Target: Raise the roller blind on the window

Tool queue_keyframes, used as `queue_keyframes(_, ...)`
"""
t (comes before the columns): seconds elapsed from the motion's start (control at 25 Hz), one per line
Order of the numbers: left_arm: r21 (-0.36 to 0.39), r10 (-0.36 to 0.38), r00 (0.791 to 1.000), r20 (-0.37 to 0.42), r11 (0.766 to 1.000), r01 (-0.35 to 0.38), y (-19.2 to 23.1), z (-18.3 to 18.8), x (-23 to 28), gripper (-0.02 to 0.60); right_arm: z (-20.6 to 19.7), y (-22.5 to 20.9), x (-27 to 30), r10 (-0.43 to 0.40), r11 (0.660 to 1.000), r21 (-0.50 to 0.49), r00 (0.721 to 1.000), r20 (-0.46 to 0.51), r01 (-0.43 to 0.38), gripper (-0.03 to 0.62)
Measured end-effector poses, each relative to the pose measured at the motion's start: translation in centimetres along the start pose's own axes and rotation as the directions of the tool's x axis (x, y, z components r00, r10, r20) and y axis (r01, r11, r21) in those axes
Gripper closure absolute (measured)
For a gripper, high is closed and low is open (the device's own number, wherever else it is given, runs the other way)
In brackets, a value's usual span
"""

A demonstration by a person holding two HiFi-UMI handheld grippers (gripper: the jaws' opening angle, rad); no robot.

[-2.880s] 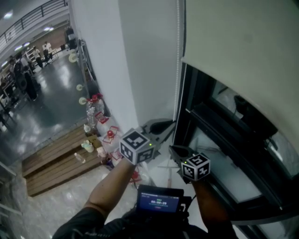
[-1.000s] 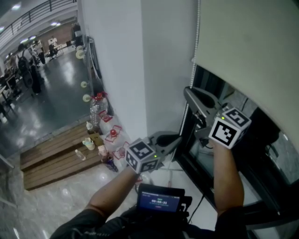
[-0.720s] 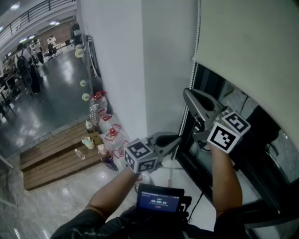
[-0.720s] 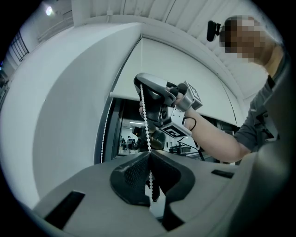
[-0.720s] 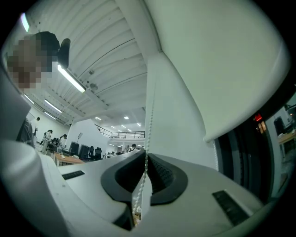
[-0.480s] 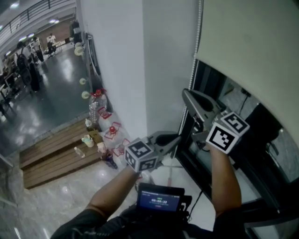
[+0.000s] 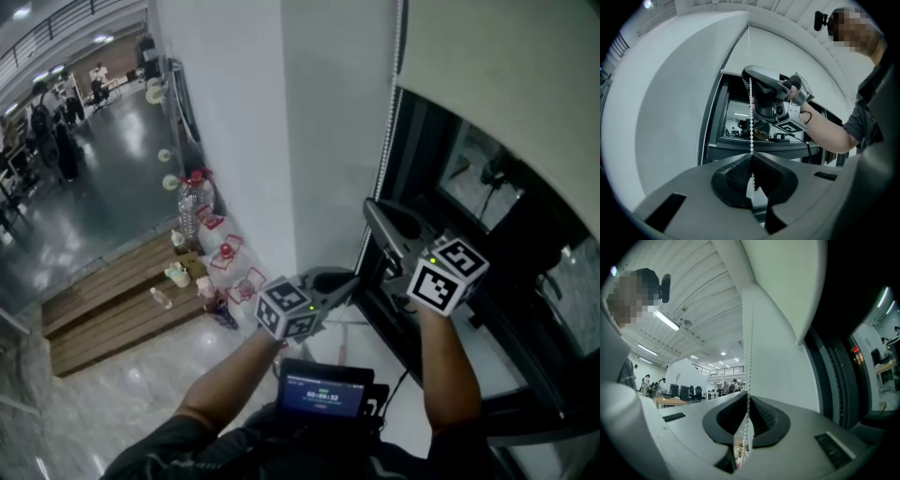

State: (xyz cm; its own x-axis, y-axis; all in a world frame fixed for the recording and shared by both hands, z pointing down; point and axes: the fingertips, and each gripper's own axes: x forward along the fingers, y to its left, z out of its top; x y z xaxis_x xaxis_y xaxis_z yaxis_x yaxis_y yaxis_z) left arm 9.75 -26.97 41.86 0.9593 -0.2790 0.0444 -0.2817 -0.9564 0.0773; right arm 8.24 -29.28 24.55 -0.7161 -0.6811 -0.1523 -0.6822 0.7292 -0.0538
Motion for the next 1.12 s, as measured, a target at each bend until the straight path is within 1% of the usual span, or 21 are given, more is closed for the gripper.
queue_keyframes(0.12,-0.002,-0.022,1.0,0.0,1.0,0.022,-0.2,-0.6,0.0,0.574,-0.9,0.1,-0.1,-0.001,1.0,-0.003,1.0,-0.006,0.001,0.577)
queue_keyframes(0.2,-0.003,-0.021,1.0,-0.023,1.0,0.021,-0.3,-1.3,0.0,0.574,-1.6,0.2,-0.2,-0.005,1.0,0.001,1.0,-0.022,0.005,0.577)
queue_keyframes(0.32,-0.018,-0.017,0.999,-0.036,1.0,0.016,-0.3,-2.3,0.1,0.574,-2.7,0.3,-0.5,-0.013,1.0,0.007,0.999,-0.034,0.013,0.577)
queue_keyframes(0.44,0.012,-0.015,0.998,-0.057,1.0,0.015,-0.3,-3.3,-0.1,0.574,-3.9,0.6,-0.4,-0.018,1.0,0.008,0.999,-0.051,0.018,0.577)
queue_keyframes(0.56,0.024,0.001,0.998,-0.067,1.0,0.0,-0.2,-4.2,-0.5,0.572,-5.3,0.5,-0.6,-0.034,0.999,0.028,0.997,-0.074,0.036,0.579)
queue_keyframes(0.68,-0.002,0.017,0.999,-0.05,1.0,-0.017,0.3,-4.6,-1.2,0.572,-6.0,0.3,-0.7,-0.041,0.998,0.038,0.996,-0.079,0.044,0.579)
queue_keyframes(0.8,-0.026,0.061,0.997,-0.053,0.998,-0.062,1.5,-4.6,-2.1,0.571,-6.2,0.4,-0.4,-0.022,0.999,0.046,0.996,-0.082,0.026,0.579)
queue_keyframes(0.88,-0.058,0.101,0.994,-0.047,0.993,-0.104,2.4,-3.9,-3.3,0.571,-6.3,0.2,-0.4,-0.03,0.998,0.054,0.996,-0.086,0.035,0.58)
queue_keyframes(0.96,-0.084,0.125,0.992,-0.021,0.988,-0.126,3.0,-2.3,-4.7,0.542,-6.3,0.0,-0.6,-0.031,0.997,0.069,0.996,-0.084,0.037,0.58)
queue_keyframes(1.0,-0.075,0.127,0.992,-0.005,0.989,-0.127,3.1,-1.2,-5.5,0.532,-6.3,-0.2,-0.6,-0.035,0.997,0.071,0.996,-0.085,0.041,0.58)
queue_keyframes(1.12,0.028,0.097,0.993,0.064,0.995,-0.099,2.4,3.4,-7.5,0.531,-6.4,-0.5,-0.8,-0.052,0.996,0.067,0.994,-0.094,0.059,0.58)
